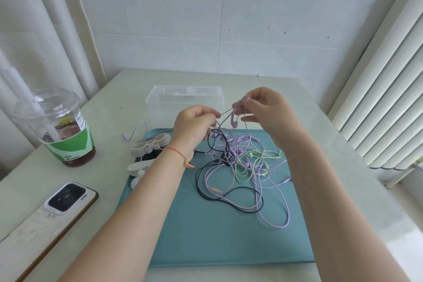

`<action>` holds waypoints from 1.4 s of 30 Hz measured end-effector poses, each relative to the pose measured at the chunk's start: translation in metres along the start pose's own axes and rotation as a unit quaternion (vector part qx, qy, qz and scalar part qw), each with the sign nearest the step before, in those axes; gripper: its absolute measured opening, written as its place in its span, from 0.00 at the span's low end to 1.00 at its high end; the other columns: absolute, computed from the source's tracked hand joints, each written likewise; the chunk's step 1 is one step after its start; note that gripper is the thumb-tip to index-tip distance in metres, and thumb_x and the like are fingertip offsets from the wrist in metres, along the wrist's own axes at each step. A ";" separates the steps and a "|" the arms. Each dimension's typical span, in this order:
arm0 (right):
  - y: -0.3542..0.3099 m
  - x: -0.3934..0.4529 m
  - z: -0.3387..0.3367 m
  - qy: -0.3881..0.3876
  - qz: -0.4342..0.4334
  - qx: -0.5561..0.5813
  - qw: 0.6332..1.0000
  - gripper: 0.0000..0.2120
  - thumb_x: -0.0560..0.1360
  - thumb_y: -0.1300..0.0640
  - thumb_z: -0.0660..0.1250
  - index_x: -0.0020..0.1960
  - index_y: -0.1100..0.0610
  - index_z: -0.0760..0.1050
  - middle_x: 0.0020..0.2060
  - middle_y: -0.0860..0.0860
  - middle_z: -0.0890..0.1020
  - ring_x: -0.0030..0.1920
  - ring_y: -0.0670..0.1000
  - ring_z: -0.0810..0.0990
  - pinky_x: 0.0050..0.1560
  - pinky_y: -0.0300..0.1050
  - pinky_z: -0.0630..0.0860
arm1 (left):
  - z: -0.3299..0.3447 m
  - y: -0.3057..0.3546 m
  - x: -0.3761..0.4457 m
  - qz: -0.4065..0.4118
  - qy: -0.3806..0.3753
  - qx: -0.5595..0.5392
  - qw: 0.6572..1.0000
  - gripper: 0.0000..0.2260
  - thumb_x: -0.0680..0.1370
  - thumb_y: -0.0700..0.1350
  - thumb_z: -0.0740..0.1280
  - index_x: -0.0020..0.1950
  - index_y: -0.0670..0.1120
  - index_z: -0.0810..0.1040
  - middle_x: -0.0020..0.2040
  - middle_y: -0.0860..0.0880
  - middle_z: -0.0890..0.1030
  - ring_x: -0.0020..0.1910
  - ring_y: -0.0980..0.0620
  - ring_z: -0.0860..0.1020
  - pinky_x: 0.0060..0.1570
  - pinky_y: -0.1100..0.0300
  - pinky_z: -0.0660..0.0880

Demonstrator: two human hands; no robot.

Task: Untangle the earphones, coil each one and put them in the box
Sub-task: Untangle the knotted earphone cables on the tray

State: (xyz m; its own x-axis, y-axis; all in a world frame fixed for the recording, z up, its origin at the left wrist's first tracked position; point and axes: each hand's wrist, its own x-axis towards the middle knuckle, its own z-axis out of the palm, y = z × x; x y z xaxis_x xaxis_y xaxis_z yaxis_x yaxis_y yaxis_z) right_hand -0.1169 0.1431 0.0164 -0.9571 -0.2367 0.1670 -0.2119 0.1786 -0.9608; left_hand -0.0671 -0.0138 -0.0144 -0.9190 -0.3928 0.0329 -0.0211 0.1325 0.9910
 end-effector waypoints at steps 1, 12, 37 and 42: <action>0.000 0.000 0.000 0.006 -0.009 -0.006 1.000 0.03 0.78 0.65 0.62 0.47 0.62 0.74 0.41 0.55 0.86 0.41 0.50 0.84 0.45 0.47 0.82 | -0.002 0.002 0.000 -0.005 -0.012 0.023 1.000 0.11 0.74 0.36 0.63 0.40 0.47 0.83 0.32 0.51 0.80 0.27 0.55 0.73 0.27 0.64 0.71; -0.008 -0.008 0.007 -0.016 -0.064 -0.040 0.997 0.06 0.73 0.70 0.68 0.46 0.61 0.79 0.36 0.58 0.83 0.33 0.51 0.81 0.43 0.47 0.81 | -0.008 0.016 -0.006 0.126 -0.050 0.087 0.987 0.05 0.75 0.45 0.69 0.48 0.51 0.84 0.38 0.52 0.83 0.38 0.57 0.79 0.43 0.63 0.75; -0.011 -0.011 -0.002 -0.152 0.024 0.113 0.982 0.07 0.75 0.68 0.67 0.51 0.61 0.78 0.38 0.54 0.81 0.37 0.52 0.78 0.45 0.46 0.77 | 0.000 0.012 -0.006 0.089 -0.080 -0.046 0.992 0.01 0.78 0.35 0.65 0.46 0.39 0.75 0.31 0.50 0.80 0.26 0.48 0.80 0.40 0.40 0.75; -0.012 -0.010 -0.002 -0.095 0.006 0.105 0.990 0.07 0.71 0.71 0.71 0.45 0.61 0.77 0.35 0.56 0.81 0.33 0.52 0.80 0.43 0.45 0.80 | 0.002 0.011 -0.004 0.070 -0.059 -0.060 0.994 0.02 0.76 0.34 0.62 0.44 0.38 0.74 0.31 0.50 0.80 0.28 0.46 0.81 0.39 0.42 0.75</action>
State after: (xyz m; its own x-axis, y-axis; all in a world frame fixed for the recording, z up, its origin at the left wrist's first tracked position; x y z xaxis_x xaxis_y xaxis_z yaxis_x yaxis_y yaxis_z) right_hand -0.1054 0.1448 0.0265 -0.9006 -0.4148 0.1299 -0.1360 -0.0150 -0.9906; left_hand -0.0643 -0.0094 -0.0040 -0.9498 -0.2671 0.1630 0.1509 0.0654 0.9864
